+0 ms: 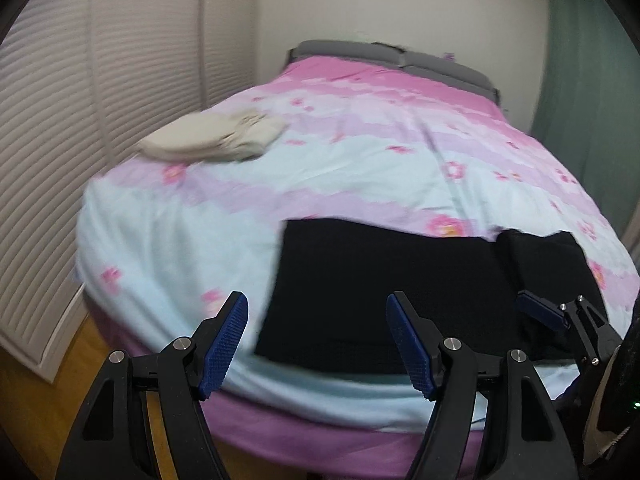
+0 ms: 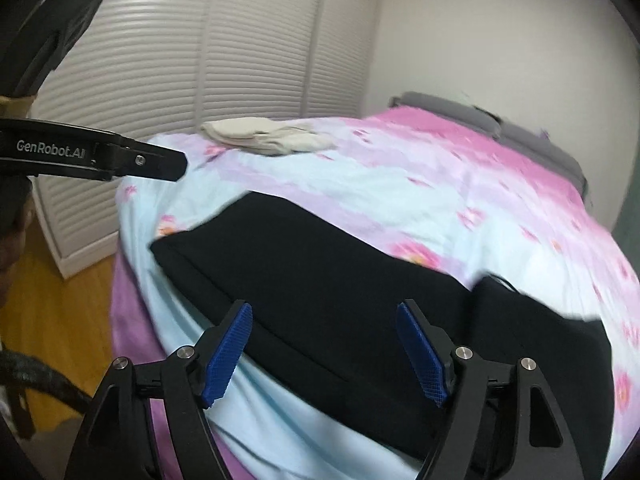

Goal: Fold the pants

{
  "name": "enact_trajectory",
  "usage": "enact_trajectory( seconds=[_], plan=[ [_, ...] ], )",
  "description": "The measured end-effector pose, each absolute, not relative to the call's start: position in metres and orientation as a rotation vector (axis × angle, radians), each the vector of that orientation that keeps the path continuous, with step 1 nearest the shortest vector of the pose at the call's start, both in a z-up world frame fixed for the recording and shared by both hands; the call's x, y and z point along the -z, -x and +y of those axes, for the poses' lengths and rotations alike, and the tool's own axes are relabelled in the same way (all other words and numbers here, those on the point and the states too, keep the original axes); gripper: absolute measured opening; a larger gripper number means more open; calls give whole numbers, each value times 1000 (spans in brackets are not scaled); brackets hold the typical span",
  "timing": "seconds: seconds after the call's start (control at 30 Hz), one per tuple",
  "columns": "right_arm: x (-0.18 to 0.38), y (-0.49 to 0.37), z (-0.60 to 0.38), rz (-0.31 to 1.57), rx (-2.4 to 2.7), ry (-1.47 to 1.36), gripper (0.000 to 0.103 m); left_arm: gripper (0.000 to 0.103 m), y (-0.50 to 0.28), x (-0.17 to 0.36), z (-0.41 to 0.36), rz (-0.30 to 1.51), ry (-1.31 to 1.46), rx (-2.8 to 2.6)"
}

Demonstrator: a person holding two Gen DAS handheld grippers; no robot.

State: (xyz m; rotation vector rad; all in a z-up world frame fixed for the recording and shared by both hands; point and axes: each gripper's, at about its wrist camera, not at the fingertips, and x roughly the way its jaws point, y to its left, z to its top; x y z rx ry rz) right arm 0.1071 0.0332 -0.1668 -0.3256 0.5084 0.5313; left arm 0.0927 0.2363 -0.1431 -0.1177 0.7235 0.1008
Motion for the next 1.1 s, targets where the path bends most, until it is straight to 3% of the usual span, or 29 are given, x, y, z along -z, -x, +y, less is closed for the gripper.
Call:
enact_trajectory(
  seconds=[0.27, 0.57, 1.1],
  plan=[
    [152, -141, 97, 529, -748, 394, 75, 71, -88, 182, 284, 769, 336, -223],
    [136, -256, 137, 740, -1087, 548, 75, 71, -105, 235, 275, 824, 656, -230],
    [229, -378, 239, 1209, -1474, 742, 76, 71, -121, 280, 284, 858, 978, -230]
  ],
)
